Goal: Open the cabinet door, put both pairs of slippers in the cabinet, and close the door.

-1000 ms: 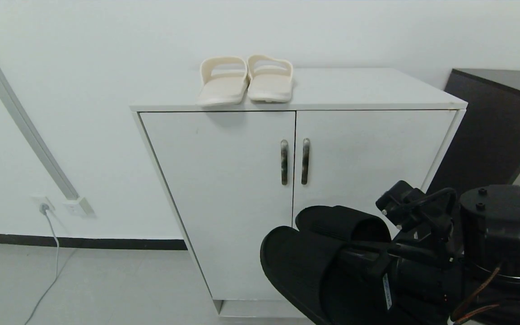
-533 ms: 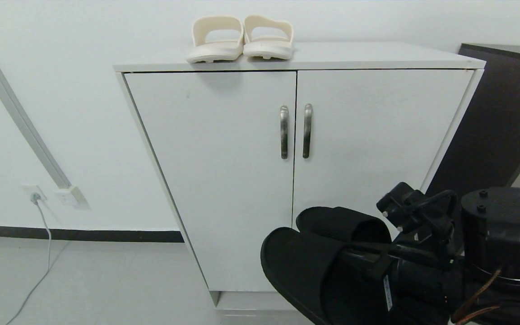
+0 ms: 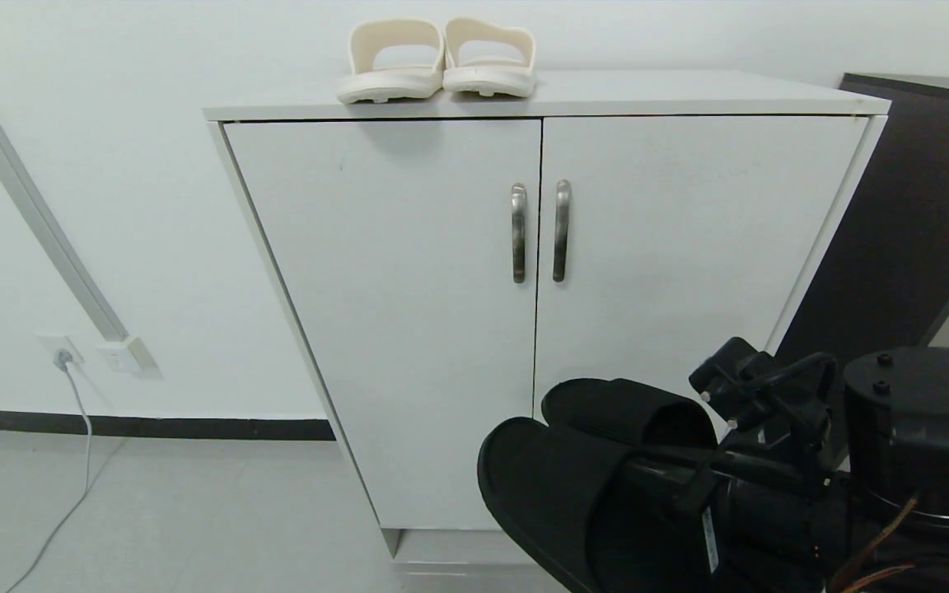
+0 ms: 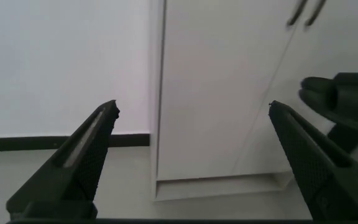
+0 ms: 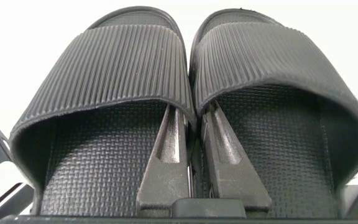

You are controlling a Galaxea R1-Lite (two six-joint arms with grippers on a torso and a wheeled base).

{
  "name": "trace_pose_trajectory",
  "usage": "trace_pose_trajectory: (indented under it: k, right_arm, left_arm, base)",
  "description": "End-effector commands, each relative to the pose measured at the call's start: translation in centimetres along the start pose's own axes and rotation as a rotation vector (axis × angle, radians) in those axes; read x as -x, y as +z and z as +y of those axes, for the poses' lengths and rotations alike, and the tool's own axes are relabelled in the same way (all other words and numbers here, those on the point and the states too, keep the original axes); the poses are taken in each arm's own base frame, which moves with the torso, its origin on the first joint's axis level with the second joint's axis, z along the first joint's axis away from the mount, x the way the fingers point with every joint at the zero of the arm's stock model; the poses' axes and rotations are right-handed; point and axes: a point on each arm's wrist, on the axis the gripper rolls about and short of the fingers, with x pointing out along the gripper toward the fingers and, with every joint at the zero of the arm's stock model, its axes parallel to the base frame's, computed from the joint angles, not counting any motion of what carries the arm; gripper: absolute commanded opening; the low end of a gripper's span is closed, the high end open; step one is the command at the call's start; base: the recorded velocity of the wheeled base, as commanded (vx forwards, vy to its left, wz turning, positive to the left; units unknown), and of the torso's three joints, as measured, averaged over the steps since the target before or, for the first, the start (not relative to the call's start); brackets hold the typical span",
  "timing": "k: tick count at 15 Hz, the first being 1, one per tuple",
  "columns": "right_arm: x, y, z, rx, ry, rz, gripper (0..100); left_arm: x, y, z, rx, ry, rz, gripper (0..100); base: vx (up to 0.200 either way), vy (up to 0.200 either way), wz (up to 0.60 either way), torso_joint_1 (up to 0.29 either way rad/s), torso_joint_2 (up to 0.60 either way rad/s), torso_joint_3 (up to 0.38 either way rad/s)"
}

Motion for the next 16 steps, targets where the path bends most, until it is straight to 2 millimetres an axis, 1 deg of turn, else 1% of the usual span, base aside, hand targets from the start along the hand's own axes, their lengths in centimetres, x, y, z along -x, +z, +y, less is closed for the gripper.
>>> trace_pose_trajectory:
  k: [1, 5, 8, 9, 11, 12, 14, 16]
  right_arm:
    - [0.0, 0.0, 0.0, 0.000, 0.001, 0.000, 0]
    - [0.0, 0.0, 0.0, 0.000, 0.002, -0.001, 0]
    - [0.1, 0.1, 0.0, -0.001, 0.003, -0.006, 0]
    - [0.2, 0.1, 0.0, -0.001, 0.003, -0.008, 0]
    - [0.2, 0.1, 0.0, 0.002, 0.003, -0.006, 0]
    - [0.2, 0.0, 0.0, 0.030, 0.005, -0.001, 0]
    - [0.2, 0.0, 0.0, 0.032, 0.009, -0.006, 0]
    - [0.3, 0.1, 0.0, 0.026, 0.009, -0.018, 0]
  left_arm:
    - [-3.2, 1.3, 0.1, 0.024, -0.066, 0.115, 100]
    - [-6.2, 2.2, 0.2, 0.031, -0.181, 0.133, 100]
    - [-8.8, 3.1, 0.3, 0.035, -0.237, 0.142, 100]
    - [-9.6, 3.4, 0.0, 0.035, -0.276, 0.142, 100]
    - [-10.4, 3.5, -0.6, 0.034, -0.342, 0.154, 100]
    - [-11.4, 3.6, -1.3, 0.034, -0.414, 0.184, 100]
    - [-12.7, 3.6, -2.4, 0.034, -0.486, 0.208, 100]
    - [-13.9, 4.9, -3.5, 0.048, -0.553, 0.173, 100]
  base:
    - [0.000, 0.000, 0.00, 0.000, 0.00, 0.000]
    - [0.000, 0.000, 0.00, 0.000, 0.00, 0.000]
    - [0.000, 0.000, 0.00, 0.000, 0.00, 0.000]
    - [0.000, 0.000, 0.00, 0.000, 0.00, 0.000]
    - [0.000, 0.000, 0.00, 0.000, 0.00, 0.000]
    - [0.000, 0.000, 0.00, 0.000, 0.00, 0.000]
    - [0.000, 0.000, 0.00, 0.000, 0.00, 0.000]
    - [0.000, 0.000, 0.00, 0.000, 0.00, 0.000]
